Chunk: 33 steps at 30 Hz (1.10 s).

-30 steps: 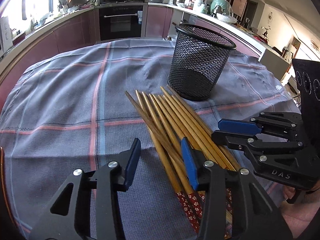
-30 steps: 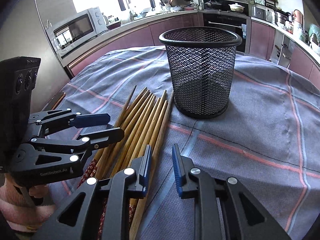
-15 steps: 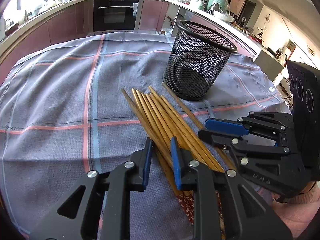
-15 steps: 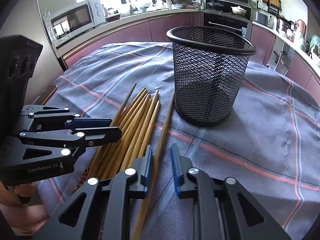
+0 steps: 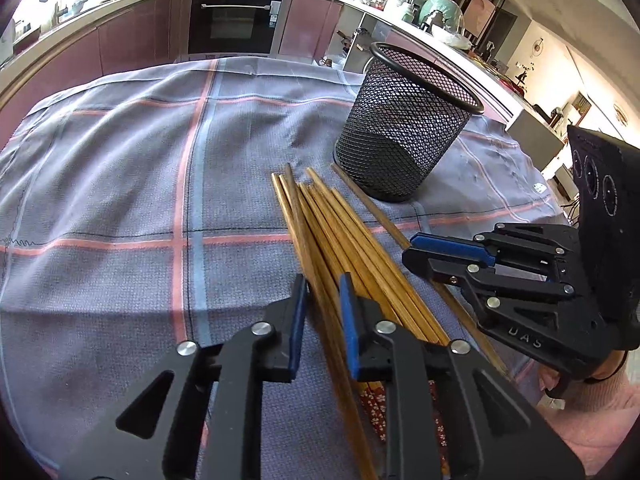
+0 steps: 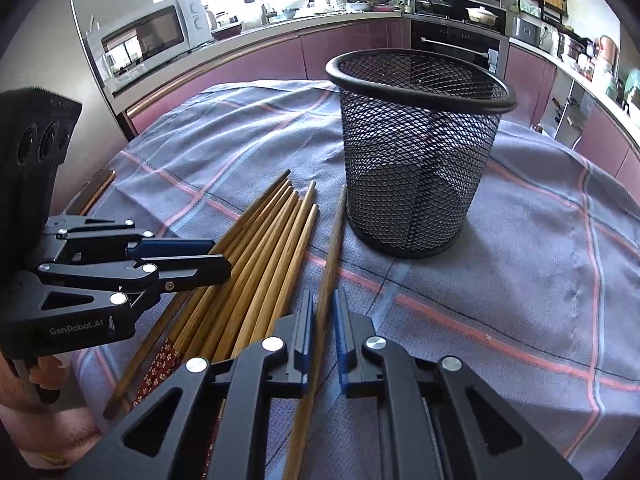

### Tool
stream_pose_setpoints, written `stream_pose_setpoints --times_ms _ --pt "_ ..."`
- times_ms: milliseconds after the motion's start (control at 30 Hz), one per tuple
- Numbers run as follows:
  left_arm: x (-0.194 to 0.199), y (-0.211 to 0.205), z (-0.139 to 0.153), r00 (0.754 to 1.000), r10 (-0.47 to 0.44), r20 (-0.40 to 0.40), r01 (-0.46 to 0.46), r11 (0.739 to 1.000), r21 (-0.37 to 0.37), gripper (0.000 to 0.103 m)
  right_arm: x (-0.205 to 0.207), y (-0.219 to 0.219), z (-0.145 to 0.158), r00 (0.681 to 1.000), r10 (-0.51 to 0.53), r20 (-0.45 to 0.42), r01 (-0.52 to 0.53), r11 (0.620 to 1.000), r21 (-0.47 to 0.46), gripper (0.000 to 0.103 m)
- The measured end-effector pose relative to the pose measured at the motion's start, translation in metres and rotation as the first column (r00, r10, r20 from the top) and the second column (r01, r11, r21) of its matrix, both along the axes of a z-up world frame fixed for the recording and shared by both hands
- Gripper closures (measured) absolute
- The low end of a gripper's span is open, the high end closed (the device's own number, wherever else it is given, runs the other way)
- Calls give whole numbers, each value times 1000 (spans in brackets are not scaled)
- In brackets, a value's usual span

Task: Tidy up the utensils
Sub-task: 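Close the right gripper on one wooden chopstick while the left gripper grasps another, then lift the chopsticks upright with both grippers and carry them over the mesh cup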

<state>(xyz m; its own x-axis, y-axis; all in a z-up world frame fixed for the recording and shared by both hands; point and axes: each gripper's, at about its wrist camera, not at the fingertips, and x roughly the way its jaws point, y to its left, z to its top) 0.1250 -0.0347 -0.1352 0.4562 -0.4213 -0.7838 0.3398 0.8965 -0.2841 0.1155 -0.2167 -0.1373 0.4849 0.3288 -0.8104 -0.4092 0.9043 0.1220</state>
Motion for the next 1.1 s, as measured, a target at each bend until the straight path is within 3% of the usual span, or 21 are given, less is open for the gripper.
stream_pose_setpoints --times_ms 467,833,1100 --pt "-16 16 23 999 16 36 -14 998 -53 95 -16 -13 24 999 27 38 -32 992 121 98" --pt "-35 22 75 988 -10 154 26 995 -100 96 -32 -20 65 984 43 171 -79 974 211 98" --pt "-50 31 122 969 -23 247 68 982 -176 96 -35 -32 90 966 11 258 -78 964 253 98"
